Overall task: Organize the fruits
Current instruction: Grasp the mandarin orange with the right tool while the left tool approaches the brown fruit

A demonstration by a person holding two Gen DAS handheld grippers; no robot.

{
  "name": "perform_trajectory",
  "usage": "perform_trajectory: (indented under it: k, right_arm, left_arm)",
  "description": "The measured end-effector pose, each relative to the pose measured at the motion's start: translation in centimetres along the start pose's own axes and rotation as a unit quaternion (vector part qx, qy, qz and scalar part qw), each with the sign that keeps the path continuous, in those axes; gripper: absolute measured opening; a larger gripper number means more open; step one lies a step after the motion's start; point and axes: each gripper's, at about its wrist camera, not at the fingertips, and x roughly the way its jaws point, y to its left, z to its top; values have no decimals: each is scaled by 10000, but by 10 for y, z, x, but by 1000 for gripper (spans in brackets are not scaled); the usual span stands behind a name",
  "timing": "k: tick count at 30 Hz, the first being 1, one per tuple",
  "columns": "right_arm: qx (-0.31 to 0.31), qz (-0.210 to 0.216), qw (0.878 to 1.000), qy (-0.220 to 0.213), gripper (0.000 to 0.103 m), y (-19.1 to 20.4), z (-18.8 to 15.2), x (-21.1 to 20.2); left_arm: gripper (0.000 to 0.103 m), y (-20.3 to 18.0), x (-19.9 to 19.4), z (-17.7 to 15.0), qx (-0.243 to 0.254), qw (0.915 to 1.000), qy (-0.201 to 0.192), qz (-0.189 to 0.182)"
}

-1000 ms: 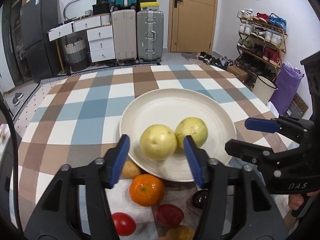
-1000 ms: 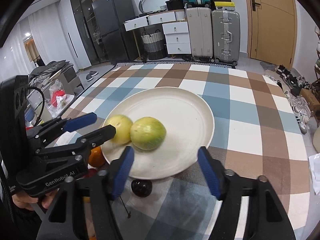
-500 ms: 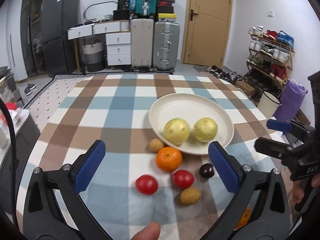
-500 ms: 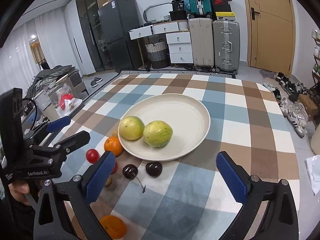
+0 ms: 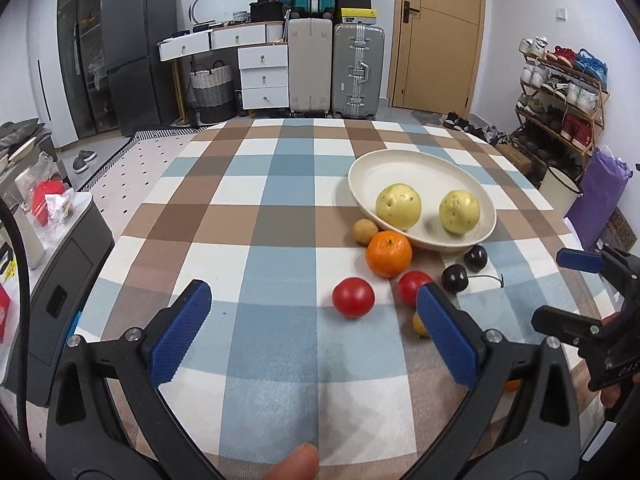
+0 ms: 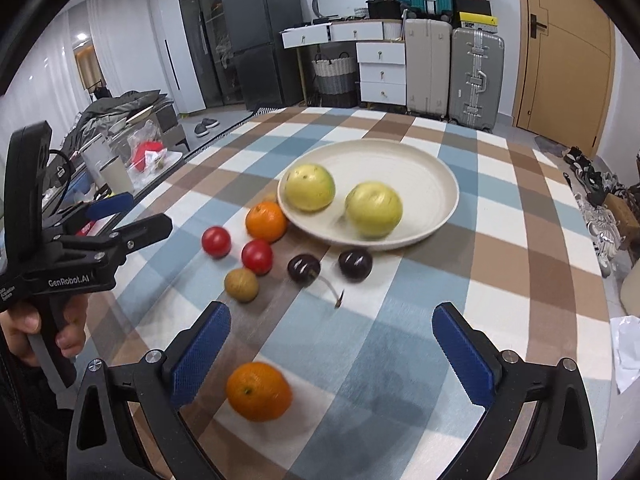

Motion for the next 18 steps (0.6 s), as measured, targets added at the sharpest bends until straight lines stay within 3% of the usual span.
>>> perform_trajectory:
  k: [18]
  right_arm:
    - [246,88,9992,302,103,15,-35,1]
  left_arm:
    - [102,-9,-4,-26,-41,9996,250,-99]
